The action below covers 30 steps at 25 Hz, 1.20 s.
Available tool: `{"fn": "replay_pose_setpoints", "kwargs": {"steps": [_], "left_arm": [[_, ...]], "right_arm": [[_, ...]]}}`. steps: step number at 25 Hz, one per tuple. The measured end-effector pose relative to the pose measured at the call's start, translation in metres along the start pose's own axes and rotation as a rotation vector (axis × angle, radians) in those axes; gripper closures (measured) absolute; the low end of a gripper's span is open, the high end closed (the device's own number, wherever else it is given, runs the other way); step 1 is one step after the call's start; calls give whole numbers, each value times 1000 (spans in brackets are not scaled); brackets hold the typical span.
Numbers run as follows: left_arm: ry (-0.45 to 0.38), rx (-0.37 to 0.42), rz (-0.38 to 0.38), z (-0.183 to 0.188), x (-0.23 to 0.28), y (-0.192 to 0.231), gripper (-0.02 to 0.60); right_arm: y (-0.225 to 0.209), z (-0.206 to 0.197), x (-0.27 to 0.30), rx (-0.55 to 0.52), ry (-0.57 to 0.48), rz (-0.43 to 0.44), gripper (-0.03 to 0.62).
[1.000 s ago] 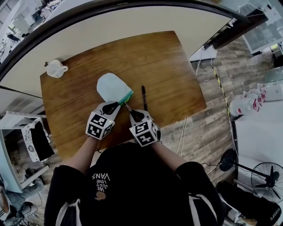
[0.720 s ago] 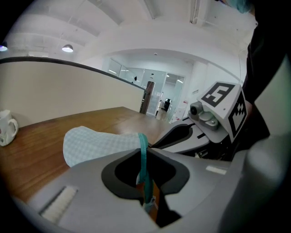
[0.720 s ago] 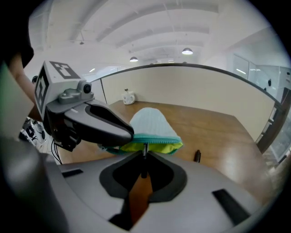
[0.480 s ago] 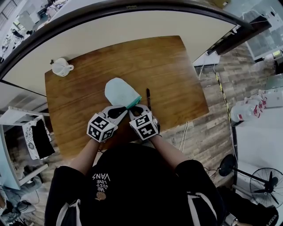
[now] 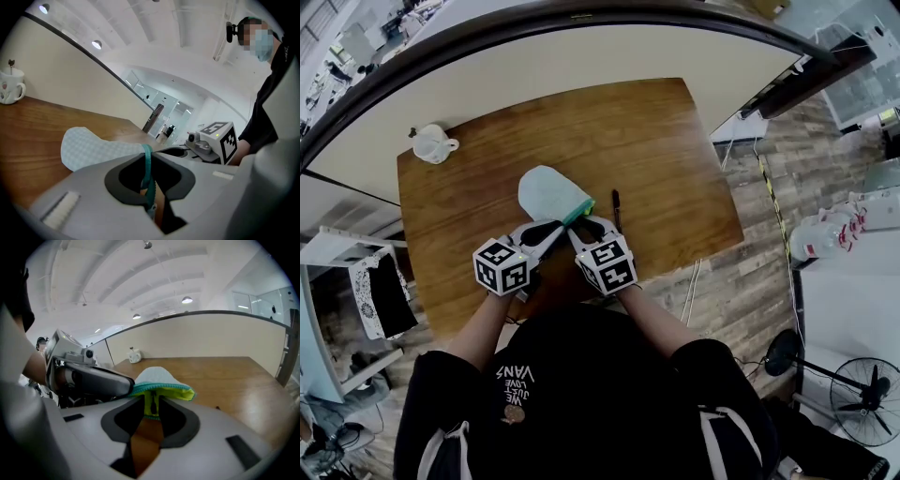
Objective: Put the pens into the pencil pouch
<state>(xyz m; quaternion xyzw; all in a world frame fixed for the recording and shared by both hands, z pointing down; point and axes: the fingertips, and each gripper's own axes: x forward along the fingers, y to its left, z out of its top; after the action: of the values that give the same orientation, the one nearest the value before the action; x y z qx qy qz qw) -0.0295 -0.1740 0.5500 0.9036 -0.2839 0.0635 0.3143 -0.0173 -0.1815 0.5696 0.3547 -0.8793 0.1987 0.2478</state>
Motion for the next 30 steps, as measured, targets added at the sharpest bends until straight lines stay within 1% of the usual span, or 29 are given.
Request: {"fn": "replay_pose_setpoints", "kwargs": {"steps": [2, 4, 10, 13, 18, 22, 26, 30], "left_arm": [[0, -7, 9, -1, 1, 3, 535], [4, -8, 16, -2, 3, 6, 535], [29, -6, 40, -6, 10, 11, 535], [39, -10, 54, -10, 11, 13, 535], [55, -17, 77, -16, 13, 16, 534], [53, -25, 96, -18, 12, 16, 534], [51, -33, 113, -19, 10, 17, 534], [49, -38, 127, -21, 8, 18, 534]], "right_arm": [[-6, -1, -7, 20, -16, -16, 531], [-17, -9, -14, 39, -11, -58, 531], [-68, -53, -39, 75, 88, -267, 531], [-85, -75, -48, 90, 137, -331, 530], [-88, -93, -49, 117, 195, -336, 513], [-91, -111, -44, 124, 232, -338, 514], [-94, -115, -45, 127, 237, -352, 514], [-95, -113, -46, 96, 248, -365, 522]]}}
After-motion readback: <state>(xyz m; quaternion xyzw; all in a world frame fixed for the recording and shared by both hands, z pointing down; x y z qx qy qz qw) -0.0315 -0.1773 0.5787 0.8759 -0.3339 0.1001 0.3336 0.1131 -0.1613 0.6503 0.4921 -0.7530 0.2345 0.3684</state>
